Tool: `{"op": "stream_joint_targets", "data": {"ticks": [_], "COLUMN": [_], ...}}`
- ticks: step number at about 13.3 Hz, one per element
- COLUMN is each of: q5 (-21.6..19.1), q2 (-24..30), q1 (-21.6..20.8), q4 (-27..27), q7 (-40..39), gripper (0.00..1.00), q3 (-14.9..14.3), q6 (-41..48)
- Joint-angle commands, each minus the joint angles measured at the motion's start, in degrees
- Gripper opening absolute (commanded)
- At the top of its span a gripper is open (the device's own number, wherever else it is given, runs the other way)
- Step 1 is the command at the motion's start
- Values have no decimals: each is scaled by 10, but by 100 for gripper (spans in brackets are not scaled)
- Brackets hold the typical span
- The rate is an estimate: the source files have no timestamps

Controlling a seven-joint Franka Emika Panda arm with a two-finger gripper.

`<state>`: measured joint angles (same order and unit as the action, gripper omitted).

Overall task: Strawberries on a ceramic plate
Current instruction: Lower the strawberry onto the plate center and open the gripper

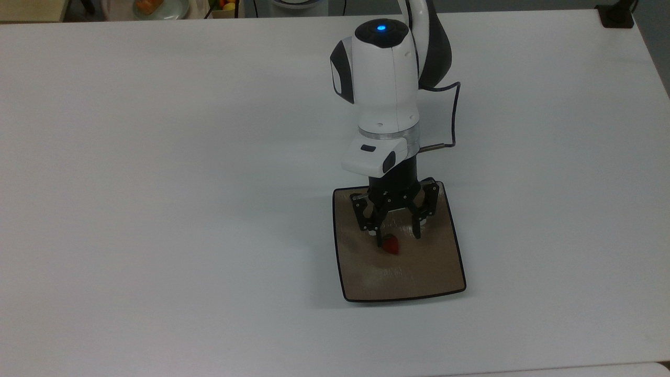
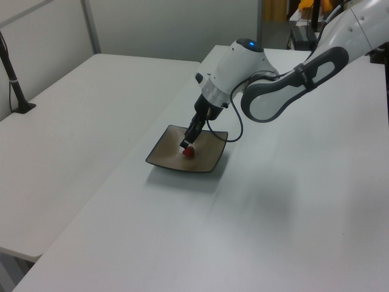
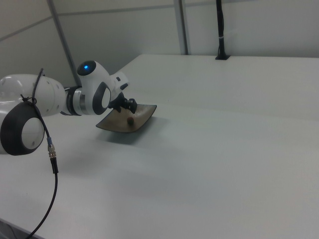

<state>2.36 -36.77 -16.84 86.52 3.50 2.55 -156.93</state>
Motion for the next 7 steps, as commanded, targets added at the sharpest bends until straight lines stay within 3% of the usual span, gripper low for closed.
{"op": "stream_joint_targets", "data": {"ticks": [1, 7], "q5": [-2, -7], "q2": [7, 70], "q1": [-5, 0], "q4": [12, 22], "q7": [5, 5], "gripper": [100, 100], "q3": [-4, -4], "q6": [-14, 34]}}
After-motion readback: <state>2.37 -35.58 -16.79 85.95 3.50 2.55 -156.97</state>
